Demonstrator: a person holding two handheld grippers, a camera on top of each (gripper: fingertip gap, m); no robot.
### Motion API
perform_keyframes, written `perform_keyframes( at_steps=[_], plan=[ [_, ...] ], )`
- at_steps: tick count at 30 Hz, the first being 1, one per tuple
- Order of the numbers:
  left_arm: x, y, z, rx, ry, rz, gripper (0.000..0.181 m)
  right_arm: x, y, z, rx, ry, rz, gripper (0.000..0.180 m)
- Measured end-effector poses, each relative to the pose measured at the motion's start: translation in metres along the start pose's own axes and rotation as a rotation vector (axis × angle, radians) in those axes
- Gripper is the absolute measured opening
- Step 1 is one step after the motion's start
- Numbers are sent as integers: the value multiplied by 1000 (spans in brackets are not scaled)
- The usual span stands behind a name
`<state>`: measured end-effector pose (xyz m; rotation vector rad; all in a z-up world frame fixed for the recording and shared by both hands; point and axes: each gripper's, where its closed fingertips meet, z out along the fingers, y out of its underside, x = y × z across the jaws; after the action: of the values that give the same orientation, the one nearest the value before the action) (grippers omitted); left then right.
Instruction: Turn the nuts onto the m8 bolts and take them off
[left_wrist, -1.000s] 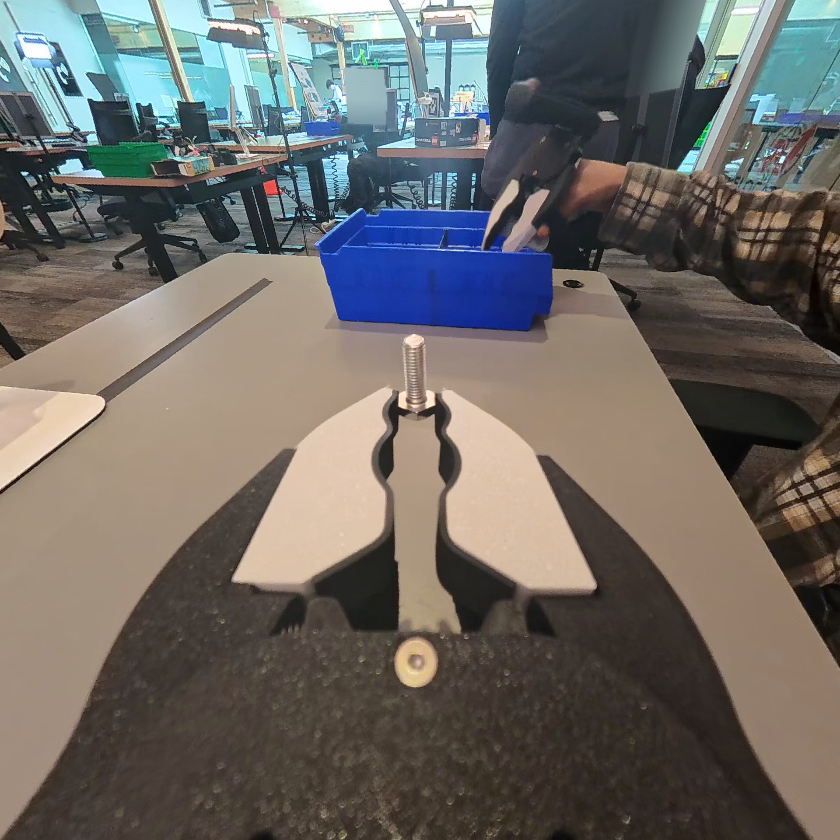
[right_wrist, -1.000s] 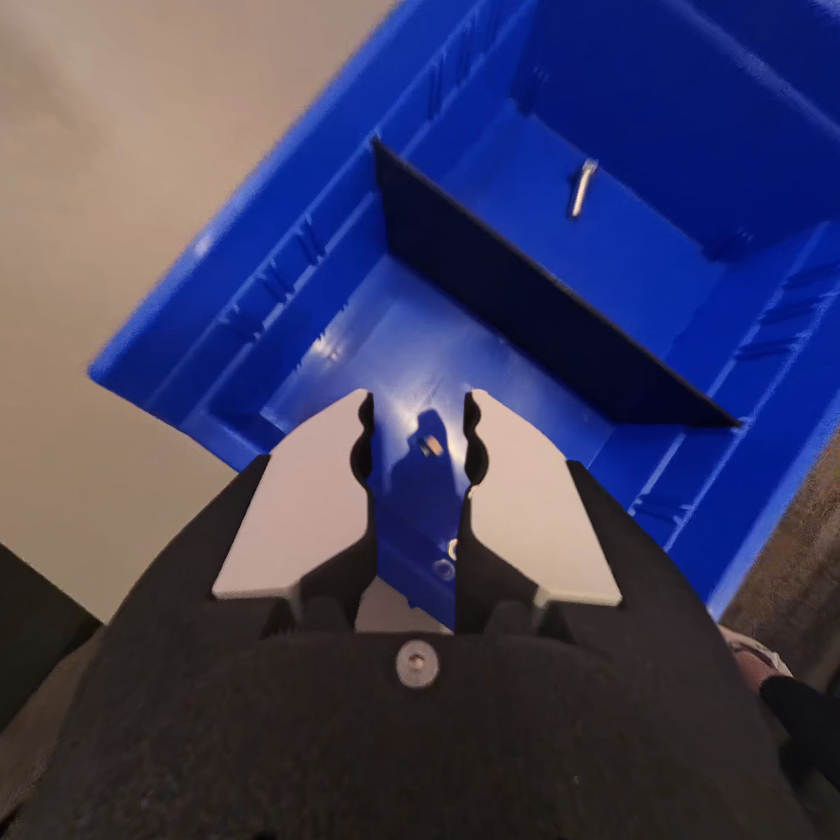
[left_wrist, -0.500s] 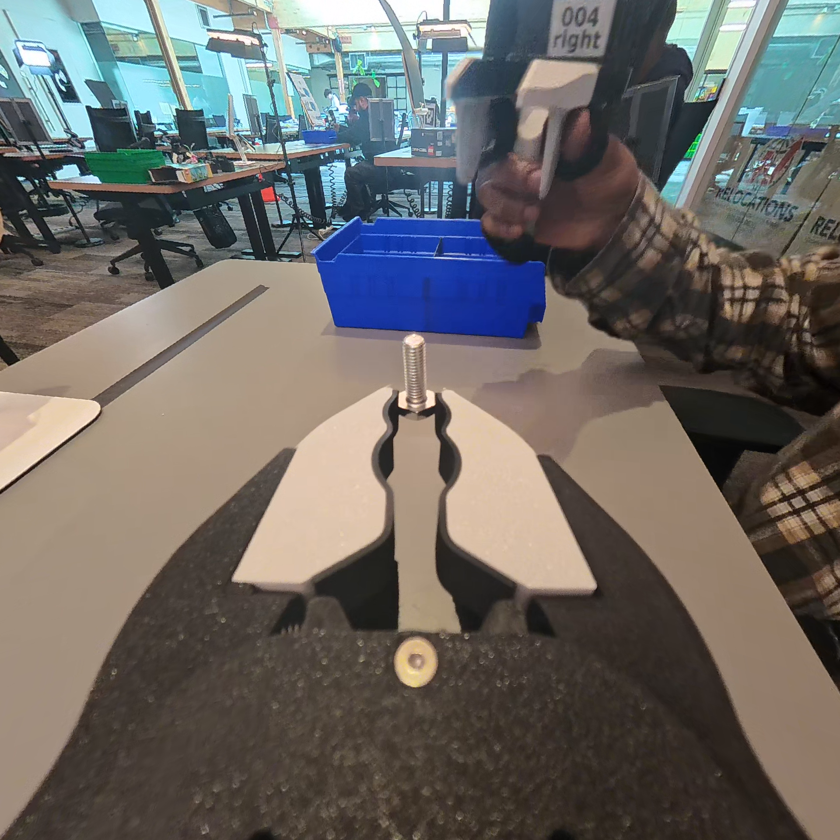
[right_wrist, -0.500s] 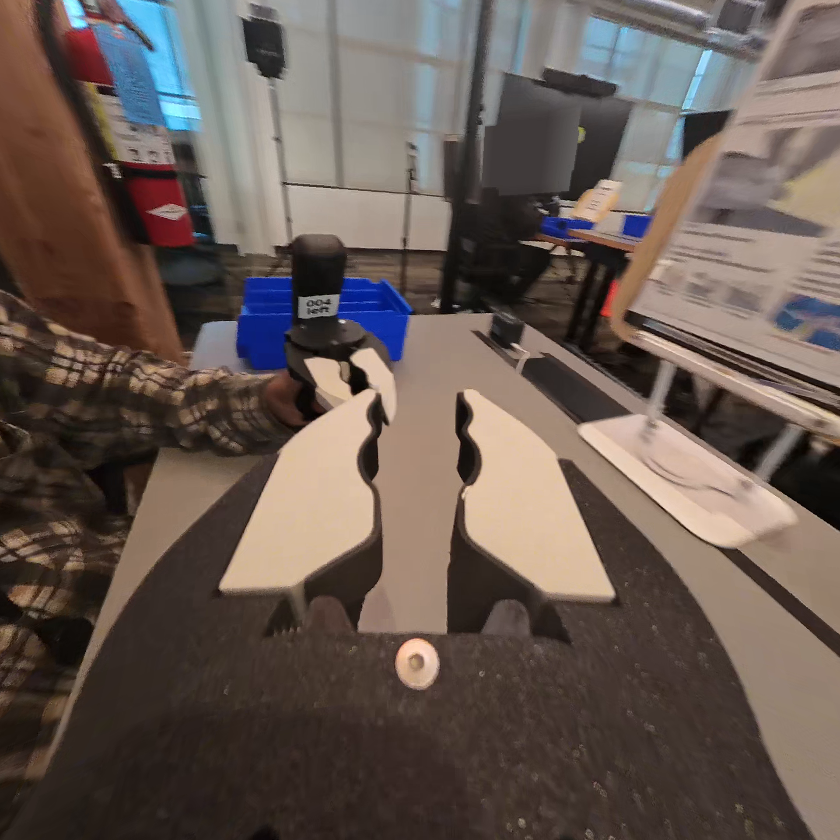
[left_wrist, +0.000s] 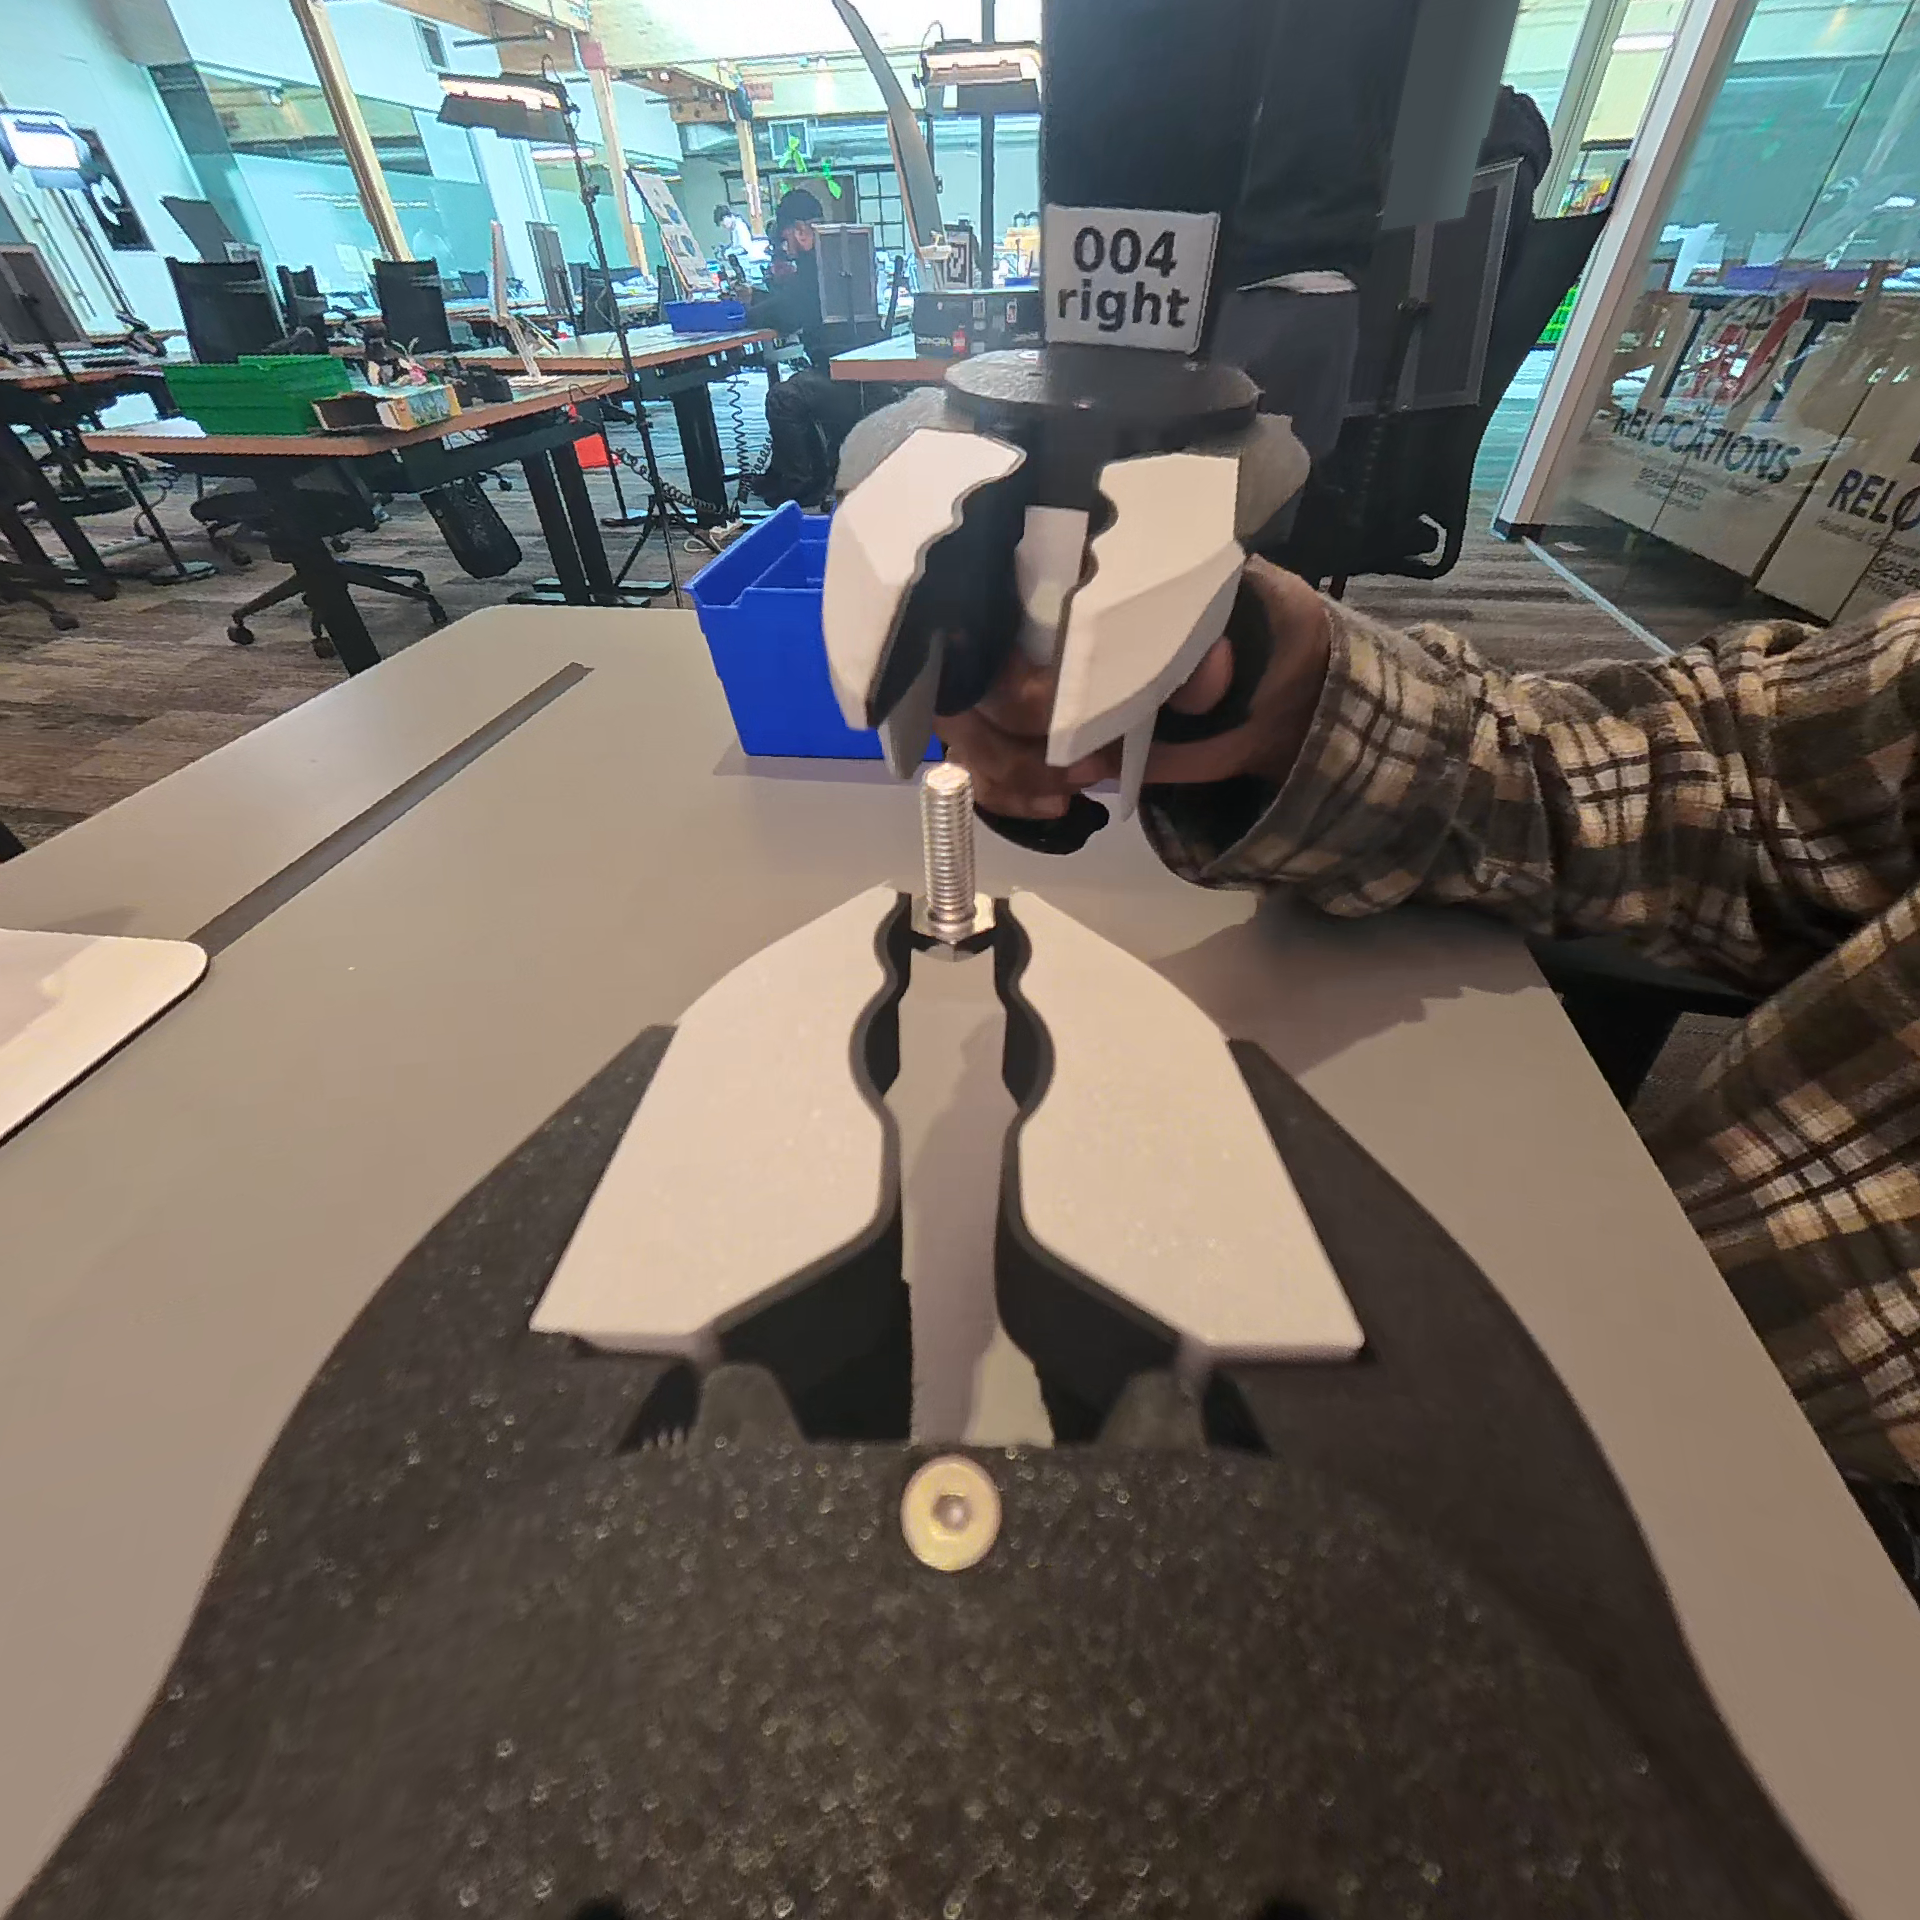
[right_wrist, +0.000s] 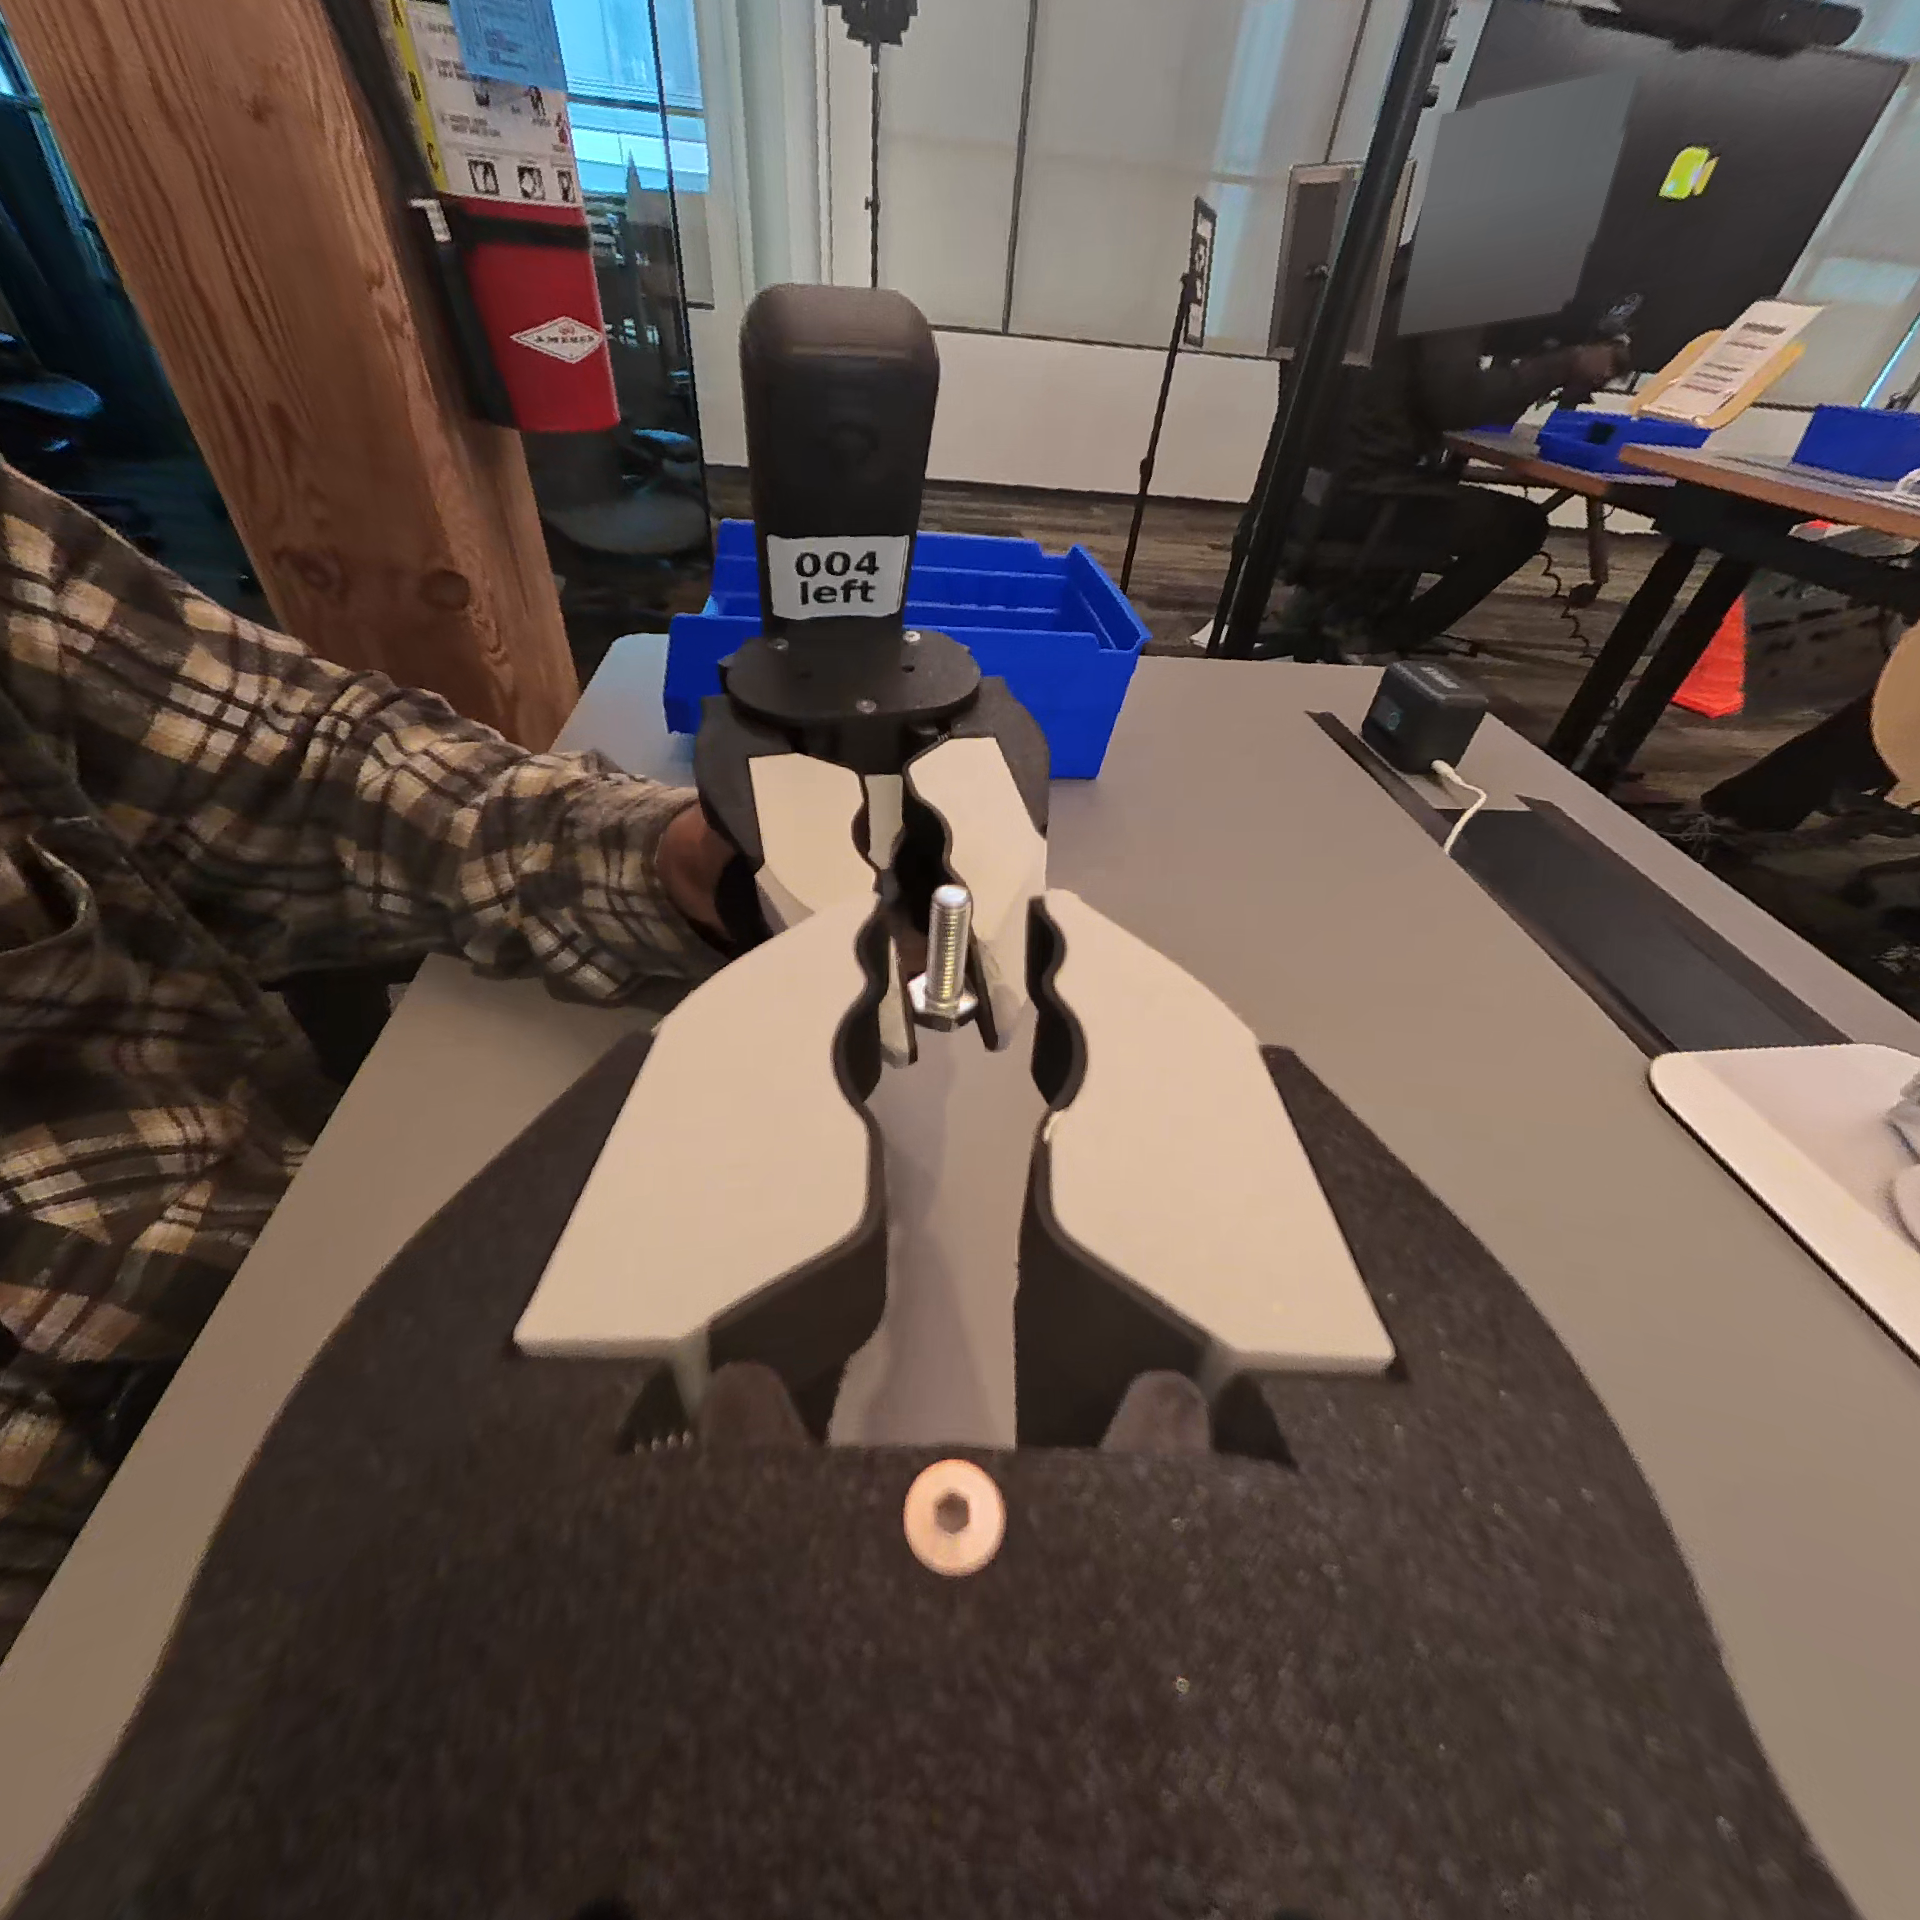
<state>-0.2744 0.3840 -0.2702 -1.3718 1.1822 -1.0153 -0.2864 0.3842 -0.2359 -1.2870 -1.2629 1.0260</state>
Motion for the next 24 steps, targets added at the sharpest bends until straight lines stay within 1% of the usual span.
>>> perform_keyframes(
  at_steps=[7, 9, 14, 15, 16, 18, 19, 21, 24],
  plan=[
    [7, 1, 6, -14, 12, 19, 14, -5, 7, 6, -33, -27, -1, 16],
    [8, 1, 7, -14, 15, 20, 14, -8, 7, 7, -32, -44, -5, 7],
    [13, -3, 7, 17, 72, -5, 15, -10, 3, 4, -28, -59, 33, 7],
    [14, -4, 7, 30, 83, -13, 17, -8, 0, 1, -14, -54, 45, 7],
    [12, -4, 8, 38, 76, -20, 26, -5, -5, -4, 2, -43, 54, 7],
    [8, -2, 11, 36, 56, -34, 51, 6, -17, -24, 19, 2, 64, 7],
    [7, -1, 12, 33, 54, -40, 60, 16, -22, -39, 10, 45, 63, 7],
    [8, 0, 13, 35, 57, -45, 68, 44, -27, -81, -48, 185, 56, 7],
    [11, 2, 16, 25, 65, -46, 71, 99, -17, -170, -187, 476, 80, 7]
  ],
)
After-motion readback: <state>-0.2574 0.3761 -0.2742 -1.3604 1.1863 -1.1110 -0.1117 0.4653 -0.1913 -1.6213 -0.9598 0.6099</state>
